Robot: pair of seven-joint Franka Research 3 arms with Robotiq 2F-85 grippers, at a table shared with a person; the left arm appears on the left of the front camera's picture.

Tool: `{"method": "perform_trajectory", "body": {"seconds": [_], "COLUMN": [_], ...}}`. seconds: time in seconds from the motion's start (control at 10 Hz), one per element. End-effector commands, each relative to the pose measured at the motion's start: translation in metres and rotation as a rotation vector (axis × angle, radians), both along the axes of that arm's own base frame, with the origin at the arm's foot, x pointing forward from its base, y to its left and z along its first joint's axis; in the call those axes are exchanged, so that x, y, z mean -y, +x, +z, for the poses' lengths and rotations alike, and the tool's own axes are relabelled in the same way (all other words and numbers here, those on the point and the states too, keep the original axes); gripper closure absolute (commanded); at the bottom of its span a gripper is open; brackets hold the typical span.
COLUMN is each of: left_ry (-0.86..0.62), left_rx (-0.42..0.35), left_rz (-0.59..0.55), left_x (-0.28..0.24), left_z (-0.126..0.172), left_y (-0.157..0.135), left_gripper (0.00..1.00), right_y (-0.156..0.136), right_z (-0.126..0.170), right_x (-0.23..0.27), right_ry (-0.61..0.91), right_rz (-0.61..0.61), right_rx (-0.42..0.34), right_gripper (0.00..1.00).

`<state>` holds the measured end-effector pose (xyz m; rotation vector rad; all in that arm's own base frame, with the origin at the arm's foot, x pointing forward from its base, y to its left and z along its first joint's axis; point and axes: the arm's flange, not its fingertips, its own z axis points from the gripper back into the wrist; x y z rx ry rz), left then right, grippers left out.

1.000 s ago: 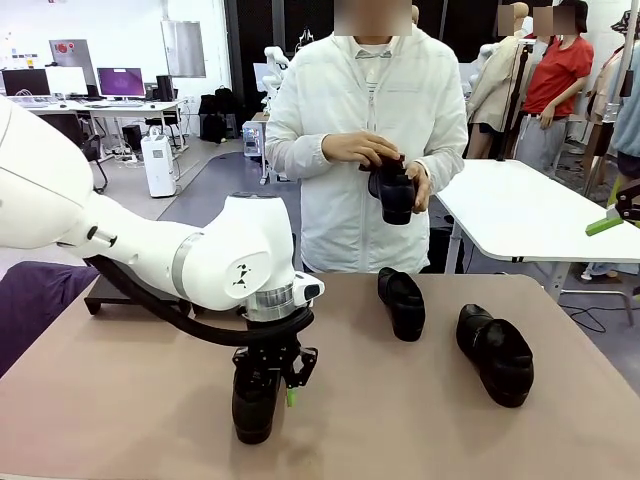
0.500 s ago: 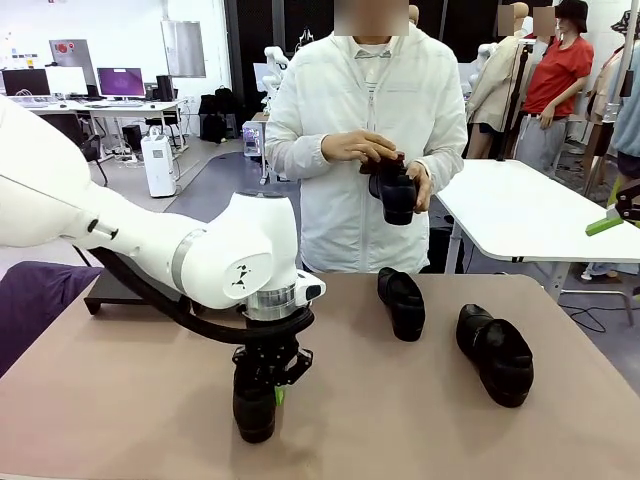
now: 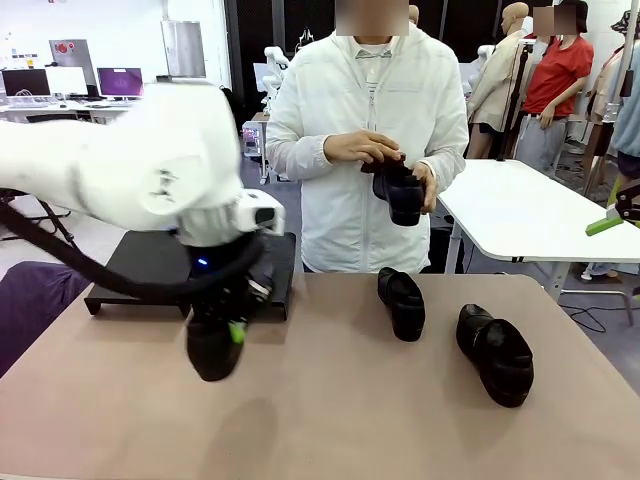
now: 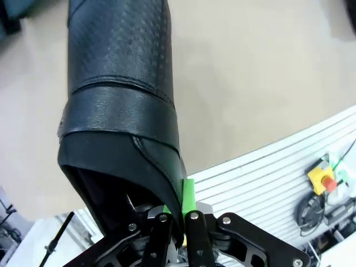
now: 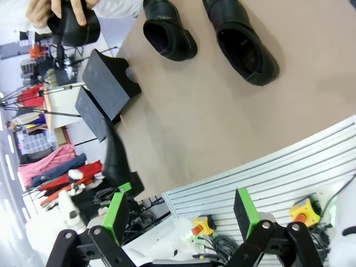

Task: Organize the shoes by placing them on the stand.
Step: Place the Shoe from the middle of the table onto the Shoes Stand.

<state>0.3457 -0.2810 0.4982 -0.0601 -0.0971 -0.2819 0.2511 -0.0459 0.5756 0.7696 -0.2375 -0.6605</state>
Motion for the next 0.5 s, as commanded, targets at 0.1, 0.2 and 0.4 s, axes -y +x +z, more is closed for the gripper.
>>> {"method": "perform_trajectory", "body": {"seconds": [0.1,0.2,0.4], "left_ry": [-0.08,-0.081,-0.034], "left_rx": [0.193,0.192,0.135], "left_rz": [-0.1,-0.104,-0.135], "left_x": [-0.118,-0.165,-0.243], "left_z": [0.015,0.016,0.004], "left_y": [-0.025,-0.027,-0.033], "left_gripper": [1.0,1.0,1.0], "right_y": [-0.001,-0.001,-0.001], "right_z": [0.001,0.001,0.001], "right_x": [0.0,0.0,0.0], "right_ry": [0.0,0.0,0.0], "right_rz": [0.003,0.003,0.003], "right_rx": [-0.002,-0.002,-0.002], "right_gripper": [0.0,0.0,0.0]}}
